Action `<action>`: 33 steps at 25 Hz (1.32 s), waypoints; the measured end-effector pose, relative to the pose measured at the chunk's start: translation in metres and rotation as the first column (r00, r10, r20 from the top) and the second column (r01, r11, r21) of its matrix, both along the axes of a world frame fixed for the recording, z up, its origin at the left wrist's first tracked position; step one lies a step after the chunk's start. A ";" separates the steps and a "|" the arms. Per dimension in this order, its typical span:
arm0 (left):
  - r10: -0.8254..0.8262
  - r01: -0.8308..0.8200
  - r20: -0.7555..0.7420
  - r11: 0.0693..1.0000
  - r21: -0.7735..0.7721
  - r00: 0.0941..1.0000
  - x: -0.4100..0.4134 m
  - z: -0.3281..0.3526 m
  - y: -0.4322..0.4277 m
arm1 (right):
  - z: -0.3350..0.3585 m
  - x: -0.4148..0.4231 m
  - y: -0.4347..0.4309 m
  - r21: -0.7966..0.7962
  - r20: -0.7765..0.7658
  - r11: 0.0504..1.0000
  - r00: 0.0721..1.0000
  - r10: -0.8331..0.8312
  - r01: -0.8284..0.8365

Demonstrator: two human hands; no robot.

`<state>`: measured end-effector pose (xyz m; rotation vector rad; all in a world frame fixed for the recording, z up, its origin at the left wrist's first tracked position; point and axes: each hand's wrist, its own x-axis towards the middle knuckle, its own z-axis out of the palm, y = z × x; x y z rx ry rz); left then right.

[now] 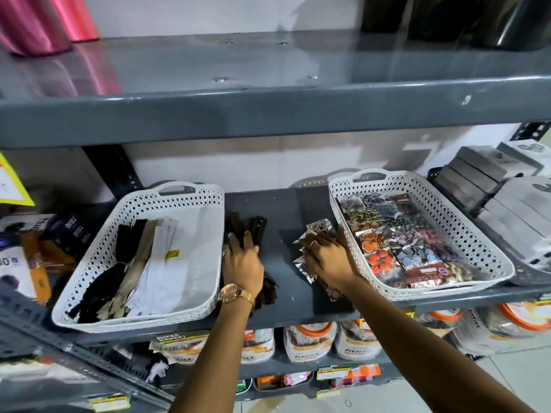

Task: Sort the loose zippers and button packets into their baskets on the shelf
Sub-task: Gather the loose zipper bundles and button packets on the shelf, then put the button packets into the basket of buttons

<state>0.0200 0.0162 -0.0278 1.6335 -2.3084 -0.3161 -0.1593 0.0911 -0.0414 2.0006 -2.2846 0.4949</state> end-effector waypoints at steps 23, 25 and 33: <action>-0.286 0.295 0.142 0.955 -0.040 0.947 -0.025 0.025 0.009 | 0.004 0.007 0.018 -0.012 0.413 1.000 0.911 -0.009 0.015; -0.347 0.360 -0.133 0.929 0.084 0.928 -0.035 0.031 0.011 | 0.025 0.008 0.027 -0.211 0.733 0.952 0.680 0.005 0.221; -0.319 0.330 -0.092 0.934 0.141 0.943 -0.065 0.006 0.026 | 0.058 -0.015 0.086 -0.235 0.967 0.841 0.201 0.154 0.488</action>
